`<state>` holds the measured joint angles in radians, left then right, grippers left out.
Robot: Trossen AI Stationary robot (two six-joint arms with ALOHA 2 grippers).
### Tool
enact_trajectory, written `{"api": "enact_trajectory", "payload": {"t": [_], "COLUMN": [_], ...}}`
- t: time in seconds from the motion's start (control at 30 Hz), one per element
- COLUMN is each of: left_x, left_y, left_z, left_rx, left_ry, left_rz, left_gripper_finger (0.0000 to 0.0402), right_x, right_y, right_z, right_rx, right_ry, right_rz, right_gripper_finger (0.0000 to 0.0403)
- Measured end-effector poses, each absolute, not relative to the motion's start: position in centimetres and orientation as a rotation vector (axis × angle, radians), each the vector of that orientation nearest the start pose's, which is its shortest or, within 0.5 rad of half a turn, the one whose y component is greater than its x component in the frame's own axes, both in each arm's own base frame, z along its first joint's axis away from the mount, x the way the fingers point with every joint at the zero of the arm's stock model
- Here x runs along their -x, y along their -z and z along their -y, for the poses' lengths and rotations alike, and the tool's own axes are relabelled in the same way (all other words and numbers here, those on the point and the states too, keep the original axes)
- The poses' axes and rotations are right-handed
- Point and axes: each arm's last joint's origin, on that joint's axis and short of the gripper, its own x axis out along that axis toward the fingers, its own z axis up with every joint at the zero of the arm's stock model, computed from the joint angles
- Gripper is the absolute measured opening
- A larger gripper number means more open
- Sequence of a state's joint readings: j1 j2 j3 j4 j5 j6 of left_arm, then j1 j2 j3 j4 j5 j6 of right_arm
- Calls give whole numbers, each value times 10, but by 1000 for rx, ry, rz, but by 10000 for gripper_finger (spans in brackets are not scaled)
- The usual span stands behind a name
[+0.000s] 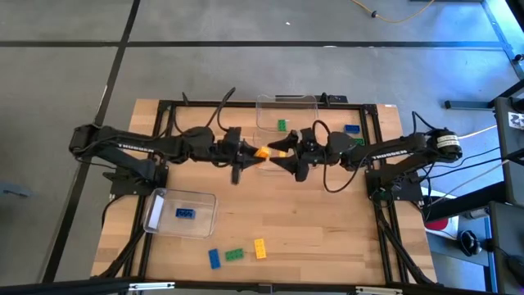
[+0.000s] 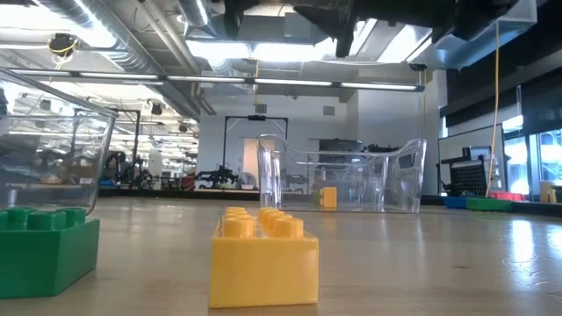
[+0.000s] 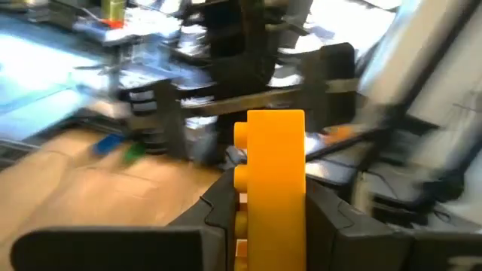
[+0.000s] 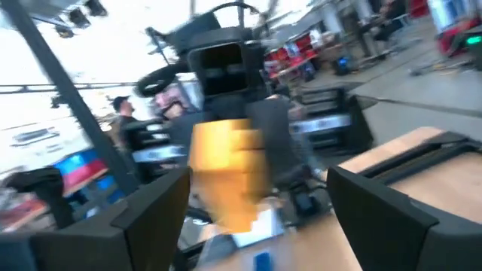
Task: Sort & place blocks by color
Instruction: Put the top yellow game piece into the center transparent bin
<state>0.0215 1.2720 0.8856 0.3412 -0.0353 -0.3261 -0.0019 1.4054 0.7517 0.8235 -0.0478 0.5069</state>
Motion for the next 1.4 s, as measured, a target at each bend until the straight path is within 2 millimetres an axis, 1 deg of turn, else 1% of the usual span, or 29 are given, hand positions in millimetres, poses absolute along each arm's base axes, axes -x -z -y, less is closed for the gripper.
{"api": "enact_trajectory", "payload": {"t": [0.07, 0.2, 0.4, 0.53, 0.67, 0.77, 0.87, 1.07, 1.4], "left_x": [-288, -286, -286, -290, -297, -300, -301, -302, -302], "left_y": [-311, -314, -316, -312, -303, -307, -307, -305, -305], "left_z": [-9, -10, -5, 0, -2, -4, -5, -4, -4], "left_rx": [326, 326, 337, 356, 361, 365, 365, 366, 372], "left_ry": [-88, -99, -63, -39, -79, -79, -76, -69, -69], "left_rz": [-58, -39, -32, -38, -64, -3, 3, 1, -4], "left_gripper_finger": [79, 79, 79, 79, 79, 79, 79, 79, 79], "right_x": [-303, -302, -302, -302, -302, -303, -303, -303, -303], "right_y": [-277, -280, -280, -280, -280, -279, -278, -278, -278], "right_z": [-3, -6, -6, -4, -4, -5, -7, -7, -7], "right_rx": [-507, -509, -494, -490, -487, -489, -491, -472, -471], "right_ry": [-90, -111, -46, -1, 1, -5, -10, -9, 15], "right_rz": [141, 167, 183, 193, 191, 180, 172, 173, 179], "right_gripper_finger": [317, 317, 317, 317, 316, 316, 307, 272, 268]}}
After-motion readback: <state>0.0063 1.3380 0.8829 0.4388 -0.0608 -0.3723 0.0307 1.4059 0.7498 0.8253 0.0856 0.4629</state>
